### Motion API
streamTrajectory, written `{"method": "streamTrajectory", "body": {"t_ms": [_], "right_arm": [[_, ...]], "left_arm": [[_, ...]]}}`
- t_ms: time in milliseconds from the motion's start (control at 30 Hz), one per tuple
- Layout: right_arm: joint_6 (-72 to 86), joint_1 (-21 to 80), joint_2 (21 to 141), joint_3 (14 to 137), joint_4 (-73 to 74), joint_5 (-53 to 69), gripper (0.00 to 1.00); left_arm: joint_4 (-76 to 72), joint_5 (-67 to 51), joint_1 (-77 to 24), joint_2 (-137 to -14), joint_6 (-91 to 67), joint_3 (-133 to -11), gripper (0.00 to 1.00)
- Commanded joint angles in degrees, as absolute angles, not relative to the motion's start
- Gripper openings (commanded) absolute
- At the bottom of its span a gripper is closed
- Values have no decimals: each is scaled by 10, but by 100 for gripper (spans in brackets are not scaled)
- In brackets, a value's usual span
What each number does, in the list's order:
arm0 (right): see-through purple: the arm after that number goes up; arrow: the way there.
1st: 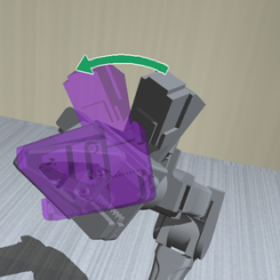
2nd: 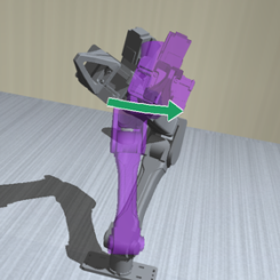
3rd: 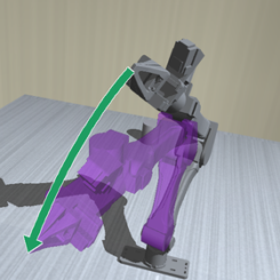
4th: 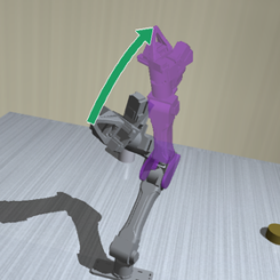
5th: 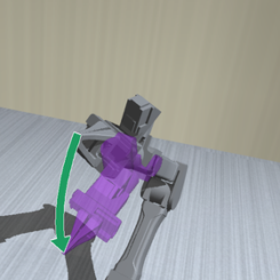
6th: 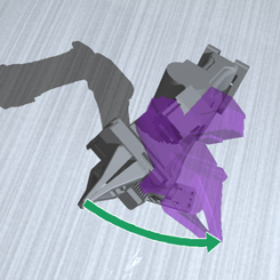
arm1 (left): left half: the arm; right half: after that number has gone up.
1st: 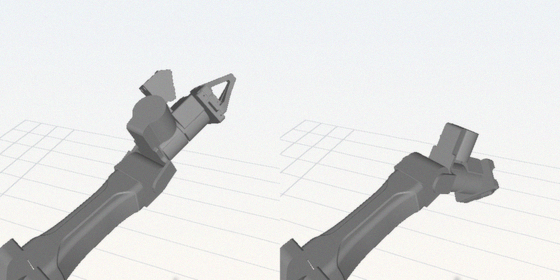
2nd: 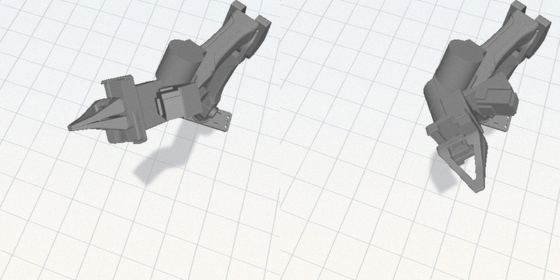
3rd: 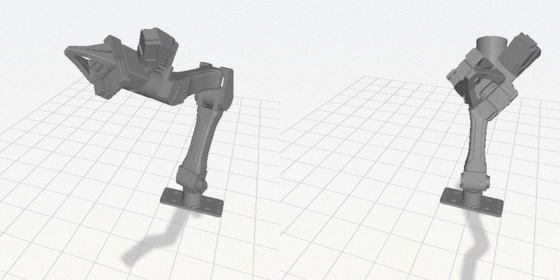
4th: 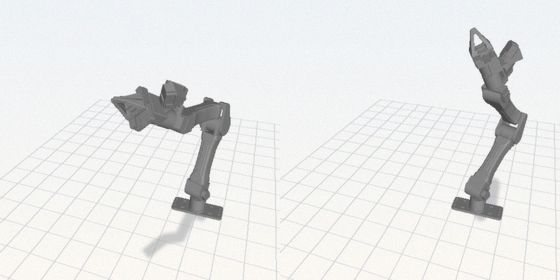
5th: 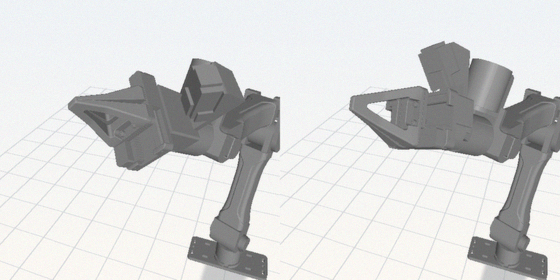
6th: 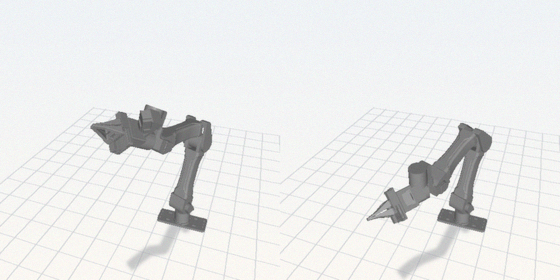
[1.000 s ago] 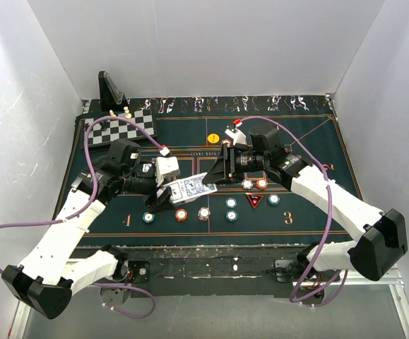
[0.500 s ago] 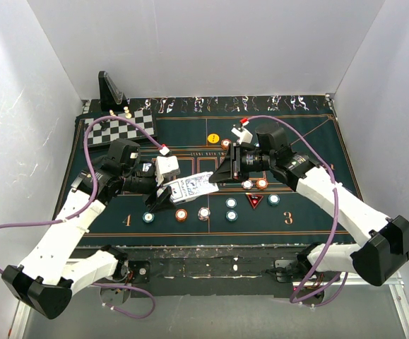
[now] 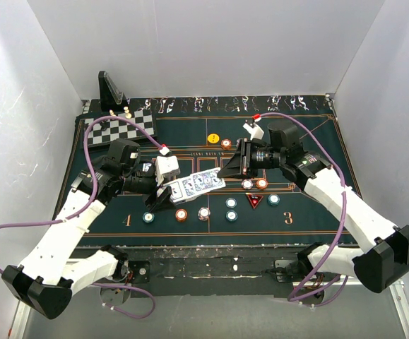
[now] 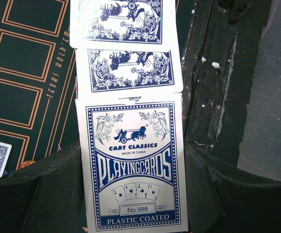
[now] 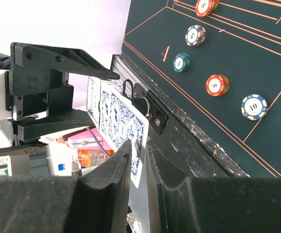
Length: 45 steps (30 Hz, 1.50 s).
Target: Distribute texas hold em gaming equipment
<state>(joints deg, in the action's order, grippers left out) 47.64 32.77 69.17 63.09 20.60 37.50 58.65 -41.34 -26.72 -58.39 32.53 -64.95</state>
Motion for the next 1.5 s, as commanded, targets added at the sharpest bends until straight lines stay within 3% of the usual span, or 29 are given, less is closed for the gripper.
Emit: {"method": "streamTrajectory", "body": {"t_ms": [0, 267, 600, 633, 700, 767, 833, 900, 1033, 1133, 1233, 1367, 1467], "right_arm": [[475, 324, 677, 643, 195, 401, 25], [478, 307, 666, 661, 201, 408, 22], [475, 280, 669, 666, 207, 418, 8], [473, 280, 670, 666, 207, 418, 12], [460, 279, 676, 671, 234, 410, 37], [458, 279, 675, 664, 229, 420, 56], [467, 280, 671, 652, 212, 426, 68], [470, 287, 671, 644, 201, 426, 74], [474, 312, 692, 633, 198, 416, 77], [488, 320, 701, 614, 173, 419, 75], [502, 323, 700, 603, 153, 423, 67], [508, 323, 703, 596, 149, 428, 52], [512, 323, 699, 592, 146, 427, 34]], "left_arm": [[572, -429, -265, -575, 325, -649, 10], [573, -429, -265, -572, 325, -645, 9], [573, -428, -265, -573, 324, -646, 10], [574, -428, -265, -572, 324, -646, 10], [574, -429, -265, -573, 324, -648, 9], [574, -428, -265, -572, 324, -647, 10], [576, -428, -265, -573, 325, -647, 10], [574, -428, -265, -573, 324, -647, 9], [572, -431, -265, -577, 324, -650, 9], [571, -430, -265, -579, 322, -653, 9], [570, -430, -265, -579, 322, -653, 10], [570, -429, -265, -582, 320, -655, 10], [568, -429, -265, -584, 319, -657, 9]]}}
